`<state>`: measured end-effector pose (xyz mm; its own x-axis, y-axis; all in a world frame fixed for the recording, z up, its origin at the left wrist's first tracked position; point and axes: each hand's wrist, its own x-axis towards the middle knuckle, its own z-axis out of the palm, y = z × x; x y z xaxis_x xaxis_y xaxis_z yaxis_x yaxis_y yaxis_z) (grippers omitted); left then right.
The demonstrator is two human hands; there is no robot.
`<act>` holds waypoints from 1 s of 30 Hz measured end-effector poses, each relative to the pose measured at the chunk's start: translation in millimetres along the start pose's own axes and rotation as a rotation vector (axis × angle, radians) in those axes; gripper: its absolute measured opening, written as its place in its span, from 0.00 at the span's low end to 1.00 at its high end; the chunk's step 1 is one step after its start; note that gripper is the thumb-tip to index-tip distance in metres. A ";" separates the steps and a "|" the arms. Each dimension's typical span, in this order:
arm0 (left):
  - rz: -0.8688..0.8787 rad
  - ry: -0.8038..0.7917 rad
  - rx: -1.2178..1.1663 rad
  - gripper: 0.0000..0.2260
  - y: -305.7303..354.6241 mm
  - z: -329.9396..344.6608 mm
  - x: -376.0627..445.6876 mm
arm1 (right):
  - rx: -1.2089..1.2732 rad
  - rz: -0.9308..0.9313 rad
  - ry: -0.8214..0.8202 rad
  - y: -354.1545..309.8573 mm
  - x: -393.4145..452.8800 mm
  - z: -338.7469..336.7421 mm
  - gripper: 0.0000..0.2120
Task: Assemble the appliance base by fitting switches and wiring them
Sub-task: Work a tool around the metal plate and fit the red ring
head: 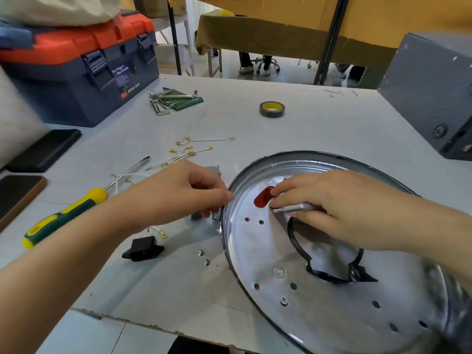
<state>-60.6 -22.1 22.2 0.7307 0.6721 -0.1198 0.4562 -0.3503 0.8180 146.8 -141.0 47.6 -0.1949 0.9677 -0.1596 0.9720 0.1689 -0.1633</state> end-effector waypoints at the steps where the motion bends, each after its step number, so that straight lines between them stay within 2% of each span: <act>1: -0.007 -0.048 0.020 0.13 0.9 -2.0 -0.5 | 0.012 0.000 -0.005 -0.2 -0.5 -1.1 0.23; 5: -0.070 -0.155 0.100 0.15 8.7 -8.2 1.8 | -0.019 0.012 -0.015 -3.4 0.6 -2.8 0.24; 9: -0.140 -0.023 0.127 0.22 12.5 -3.0 24.1 | -0.004 0.098 0.028 -6.8 -0.9 -1.6 0.19; 13: -0.132 0.003 0.148 0.22 16.5 4.4 37.3 | -0.081 0.154 0.054 -8.2 -5.8 3.2 0.15; 20: -0.054 0.030 0.234 0.17 13.0 10.8 29.2 | -0.158 0.099 0.008 -12.3 -16.4 13.3 0.22; 24: -0.042 0.014 0.188 0.17 10.6 11.7 23.8 | -0.162 0.065 0.023 -10.5 -18.6 17.4 0.25; 27: -0.054 -0.005 0.124 0.11 12.0 13.4 19.6 | -0.126 0.051 0.023 -9.3 -20.1 17.0 0.26; 30: -0.065 0.007 0.094 0.13 11.2 16.7 18.5 | -0.128 0.034 0.030 -9.1 -20.7 16.0 0.28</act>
<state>-33.4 -24.5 19.7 0.6950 0.6994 -0.1667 0.5481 -0.3652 0.7525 139.9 -165.6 36.8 -0.1590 0.9782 -0.1338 0.9872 0.1561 -0.0322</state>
